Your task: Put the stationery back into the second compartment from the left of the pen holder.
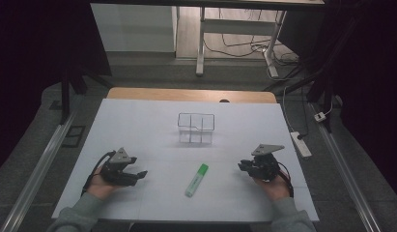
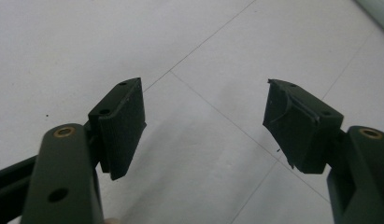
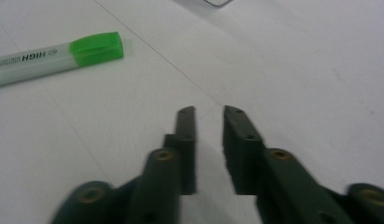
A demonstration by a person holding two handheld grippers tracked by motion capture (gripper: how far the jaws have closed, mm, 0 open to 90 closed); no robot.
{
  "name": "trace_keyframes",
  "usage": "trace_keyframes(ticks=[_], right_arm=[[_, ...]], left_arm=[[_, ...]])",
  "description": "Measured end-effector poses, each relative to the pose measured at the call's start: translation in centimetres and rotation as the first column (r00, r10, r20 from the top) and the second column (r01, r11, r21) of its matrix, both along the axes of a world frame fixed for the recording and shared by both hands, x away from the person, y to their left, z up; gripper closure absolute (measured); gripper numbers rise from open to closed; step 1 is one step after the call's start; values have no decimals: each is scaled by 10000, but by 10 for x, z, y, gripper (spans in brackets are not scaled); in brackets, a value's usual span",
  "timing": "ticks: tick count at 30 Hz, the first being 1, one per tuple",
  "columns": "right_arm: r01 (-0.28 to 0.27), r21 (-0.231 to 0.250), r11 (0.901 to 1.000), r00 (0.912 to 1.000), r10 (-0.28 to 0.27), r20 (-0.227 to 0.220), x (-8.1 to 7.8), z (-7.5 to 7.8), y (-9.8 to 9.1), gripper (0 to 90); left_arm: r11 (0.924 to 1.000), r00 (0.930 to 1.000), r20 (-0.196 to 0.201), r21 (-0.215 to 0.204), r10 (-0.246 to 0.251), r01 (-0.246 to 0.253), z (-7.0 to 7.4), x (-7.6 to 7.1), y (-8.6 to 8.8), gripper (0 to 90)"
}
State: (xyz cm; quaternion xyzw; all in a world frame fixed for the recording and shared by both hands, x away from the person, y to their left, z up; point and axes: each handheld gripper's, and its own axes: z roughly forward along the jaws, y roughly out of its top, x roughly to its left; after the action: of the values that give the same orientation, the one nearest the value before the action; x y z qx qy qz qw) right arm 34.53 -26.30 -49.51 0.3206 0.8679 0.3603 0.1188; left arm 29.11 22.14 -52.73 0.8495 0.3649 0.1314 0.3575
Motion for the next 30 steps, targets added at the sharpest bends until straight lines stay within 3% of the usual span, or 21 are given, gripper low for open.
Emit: trace_keyframes(ticks=[4,9,20,30], right_arm=[[214,-71,9997,9995,-212,224,-7,0,-11,544],[306,32,9995,9993,-307,221,-11,-1,-22,455],[206,-56,9998,9993,-205,310,-9,-2,-21,407],[233,-70,9997,9992,-231,315,-8,-3,-21,404]], left_arm=[[10000,10000,-6,-18,0,0,1,0,-1,289],[10000,10000,-8,-13,-96,96,4,0,-6,288],[9972,9974,-54,174,-725,726,19,3,-37,290],[9960,9956,-297,-162,-888,883,31,12,-67,285]])
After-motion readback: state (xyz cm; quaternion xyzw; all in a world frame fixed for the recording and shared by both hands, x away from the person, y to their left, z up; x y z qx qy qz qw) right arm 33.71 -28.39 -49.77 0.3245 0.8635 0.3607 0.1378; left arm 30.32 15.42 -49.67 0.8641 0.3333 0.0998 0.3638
